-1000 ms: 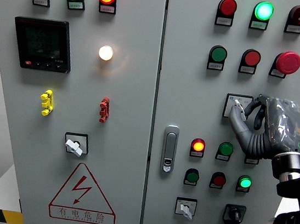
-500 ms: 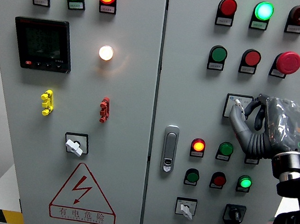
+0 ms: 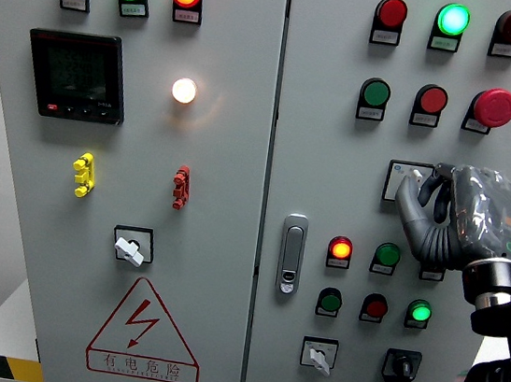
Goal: Rotate and turn off gray switch
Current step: 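Open the right hand and pull it back from the switch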
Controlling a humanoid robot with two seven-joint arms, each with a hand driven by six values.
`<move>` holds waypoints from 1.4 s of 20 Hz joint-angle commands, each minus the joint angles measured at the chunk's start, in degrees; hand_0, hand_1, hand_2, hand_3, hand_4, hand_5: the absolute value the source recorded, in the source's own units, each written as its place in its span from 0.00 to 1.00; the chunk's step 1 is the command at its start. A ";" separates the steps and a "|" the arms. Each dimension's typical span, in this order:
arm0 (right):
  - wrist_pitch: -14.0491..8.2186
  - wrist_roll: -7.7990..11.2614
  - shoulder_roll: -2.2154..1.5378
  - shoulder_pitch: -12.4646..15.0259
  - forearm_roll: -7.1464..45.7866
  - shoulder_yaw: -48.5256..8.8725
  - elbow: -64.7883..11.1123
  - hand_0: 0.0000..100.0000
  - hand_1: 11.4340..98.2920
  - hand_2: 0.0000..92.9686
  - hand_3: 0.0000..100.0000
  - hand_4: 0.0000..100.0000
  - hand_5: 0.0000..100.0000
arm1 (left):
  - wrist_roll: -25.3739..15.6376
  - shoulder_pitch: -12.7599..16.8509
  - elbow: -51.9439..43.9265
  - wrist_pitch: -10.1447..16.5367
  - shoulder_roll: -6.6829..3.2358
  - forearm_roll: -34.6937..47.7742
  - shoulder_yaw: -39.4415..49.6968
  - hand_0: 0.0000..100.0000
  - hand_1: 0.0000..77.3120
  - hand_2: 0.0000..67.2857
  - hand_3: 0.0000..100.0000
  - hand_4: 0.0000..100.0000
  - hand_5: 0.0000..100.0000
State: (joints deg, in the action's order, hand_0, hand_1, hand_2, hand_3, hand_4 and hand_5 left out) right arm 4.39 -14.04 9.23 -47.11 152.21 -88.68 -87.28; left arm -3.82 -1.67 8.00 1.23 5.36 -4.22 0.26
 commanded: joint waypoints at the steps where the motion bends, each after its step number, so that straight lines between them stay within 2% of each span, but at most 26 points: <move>1: -0.08 -0.02 0.00 0.09 -0.07 -0.09 -0.08 0.87 0.24 0.82 1.00 0.98 0.95 | 0.04 0.00 0.00 0.00 0.00 0.00 0.00 0.00 0.00 0.19 0.18 0.10 0.12; 4: -0.35 0.24 -0.26 0.18 -0.07 -0.18 -0.70 0.89 0.21 0.81 1.00 0.98 0.95 | 0.04 0.00 0.00 0.00 0.00 0.00 0.00 0.00 0.00 0.19 0.18 0.10 0.12; 6: -0.44 0.50 -0.26 0.35 -0.16 -0.44 -1.40 0.90 0.20 0.80 0.99 0.98 0.95 | -0.05 0.00 0.00 0.00 0.00 0.00 0.00 0.00 0.00 0.19 0.18 0.10 0.12; 7: -0.44 0.59 -0.26 0.62 -0.25 -0.53 -1.92 0.91 0.19 0.76 0.99 0.97 0.95 | -0.05 0.00 0.00 0.00 0.00 0.00 0.00 0.00 0.00 0.19 0.18 0.10 0.12; 9: -0.61 0.59 -0.26 1.06 -0.42 -0.62 -3.42 0.92 0.18 0.75 0.99 0.91 0.94 | 0.04 0.00 0.00 0.00 0.00 0.00 0.00 0.00 0.00 0.19 0.18 0.10 0.12; 11: -0.70 0.68 -0.26 2.63 -0.51 -0.71 -5.08 0.91 0.17 0.73 1.00 0.78 0.92 | 0.04 0.00 0.00 0.00 0.00 0.00 0.00 0.00 0.00 0.19 0.18 0.10 0.12; 16: -0.79 0.86 -0.18 6.32 -0.86 -0.79 -10.61 0.88 0.17 0.69 0.91 0.74 0.90 | -0.05 0.00 0.00 0.00 0.00 0.00 0.00 0.00 0.00 0.19 0.18 0.10 0.12; 17: -0.70 1.03 -0.18 7.46 -0.95 -0.79 -12.54 0.87 0.17 0.66 0.88 0.71 0.88 | 0.04 0.00 0.00 0.00 0.00 0.00 0.00 0.00 0.00 0.19 0.18 0.10 0.12; 18: -0.79 1.64 -0.09 8.26 -0.95 -0.79 -13.78 0.86 0.17 0.63 0.84 0.66 0.87 | 0.04 0.00 0.00 0.00 0.00 0.00 0.00 0.00 0.00 0.19 0.18 0.10 0.12; 20: -0.96 4.88 -0.09 10.63 -1.04 -0.97 -16.33 0.84 0.18 0.56 0.74 0.57 0.82 | 0.04 0.00 0.00 0.00 0.00 0.00 0.00 0.00 0.00 0.19 0.18 0.10 0.12; 22: -1.40 7.87 -0.09 13.26 -1.04 -1.41 -18.97 0.83 0.19 0.53 0.69 0.52 0.79 | 0.04 0.00 0.00 0.00 0.00 0.00 0.00 0.00 0.00 0.19 0.18 0.10 0.12; 23: -1.58 8.32 -0.09 14.67 -0.95 -1.76 -20.02 0.81 0.21 0.49 0.60 0.42 0.68 | 0.04 0.00 0.00 0.00 0.00 0.00 0.00 0.00 0.00 0.19 0.18 0.10 0.12; 24: -1.49 9.28 -0.09 16.16 -1.04 -2.46 -21.25 0.79 0.23 0.48 0.57 0.40 0.63 | 0.04 0.00 0.00 0.00 0.00 0.00 0.00 0.00 0.00 0.19 0.18 0.10 0.12; 26: -1.49 12.88 -0.18 18.19 -0.78 -4.04 -23.19 0.76 0.25 0.47 0.54 0.36 0.57 | 0.04 0.00 0.00 0.00 0.00 0.00 0.00 0.00 0.00 0.19 0.18 0.10 0.12; 28: -0.79 14.82 -0.18 20.21 -0.60 -5.10 -25.30 0.74 0.27 0.45 0.51 0.34 0.54 | -0.05 0.00 0.00 0.00 0.00 0.00 0.00 0.00 0.00 0.19 0.18 0.10 0.12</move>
State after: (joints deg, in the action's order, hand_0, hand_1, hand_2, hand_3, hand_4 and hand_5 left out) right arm 3.21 -1.03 9.06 -28.56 151.43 -92.97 -110.88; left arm -3.77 -1.67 8.00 1.23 5.36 -4.22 0.26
